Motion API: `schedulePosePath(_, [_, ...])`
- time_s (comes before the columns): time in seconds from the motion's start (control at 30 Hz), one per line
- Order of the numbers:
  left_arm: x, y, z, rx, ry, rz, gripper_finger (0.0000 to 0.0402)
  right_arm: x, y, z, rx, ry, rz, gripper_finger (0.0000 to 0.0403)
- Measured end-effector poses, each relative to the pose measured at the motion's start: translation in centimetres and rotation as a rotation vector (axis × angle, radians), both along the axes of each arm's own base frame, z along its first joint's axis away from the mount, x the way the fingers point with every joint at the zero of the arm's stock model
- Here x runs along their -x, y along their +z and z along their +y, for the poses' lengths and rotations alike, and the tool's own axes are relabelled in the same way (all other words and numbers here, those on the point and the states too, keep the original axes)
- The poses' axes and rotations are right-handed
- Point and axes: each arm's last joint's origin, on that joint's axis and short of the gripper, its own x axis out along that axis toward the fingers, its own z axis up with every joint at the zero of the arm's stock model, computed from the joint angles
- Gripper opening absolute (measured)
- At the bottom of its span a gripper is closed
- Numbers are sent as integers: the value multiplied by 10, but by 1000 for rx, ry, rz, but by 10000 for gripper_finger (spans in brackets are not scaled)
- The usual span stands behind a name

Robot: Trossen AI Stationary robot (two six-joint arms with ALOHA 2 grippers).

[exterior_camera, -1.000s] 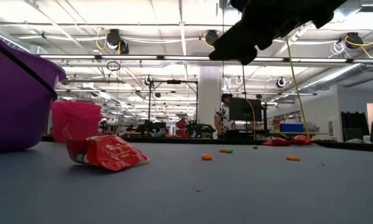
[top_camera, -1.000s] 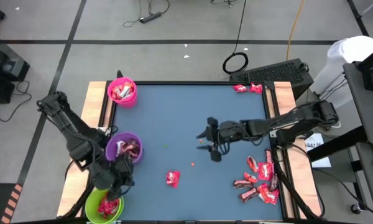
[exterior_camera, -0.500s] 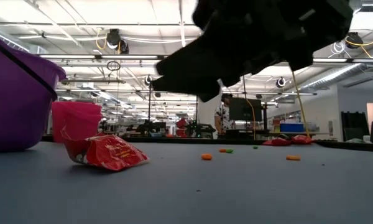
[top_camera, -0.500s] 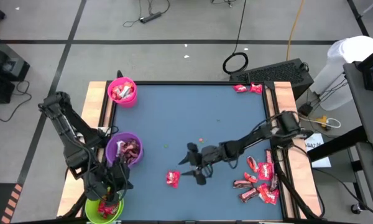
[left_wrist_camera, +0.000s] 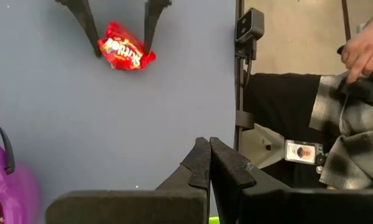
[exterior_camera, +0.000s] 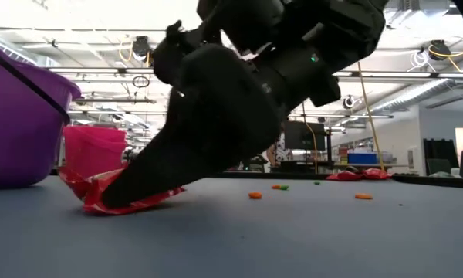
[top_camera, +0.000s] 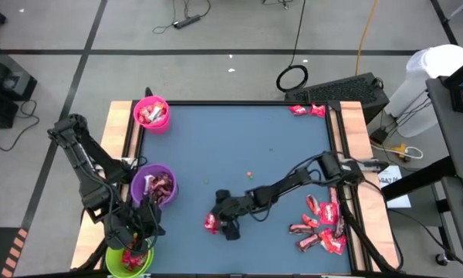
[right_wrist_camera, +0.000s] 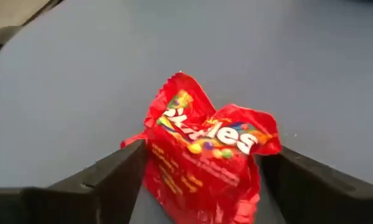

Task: Organize candy in baskets
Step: Put the red candy into the green bucket

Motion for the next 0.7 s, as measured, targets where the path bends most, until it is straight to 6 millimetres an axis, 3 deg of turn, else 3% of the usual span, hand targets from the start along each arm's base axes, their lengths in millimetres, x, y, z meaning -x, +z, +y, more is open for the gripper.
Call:
schedulePosePath(0.17, [-1, 0, 1, -48, 16, -51, 8, -5, 2, 1, 30, 14, 0, 221])
schedulePosePath(0.43, [-8, 2, 7, -160, 62, -159, 9, 0, 26, 0, 74, 60, -15, 53])
schedulePosePath(0.53, [-15, 3, 12, -199, 98, -190, 27, 1, 45, -1, 101, 72, -59, 33])
schedulePosePath(0.7, [-34, -3, 15, -269, 86, -209, 100, 5, 82, -7, 198, -25, -154, 45])
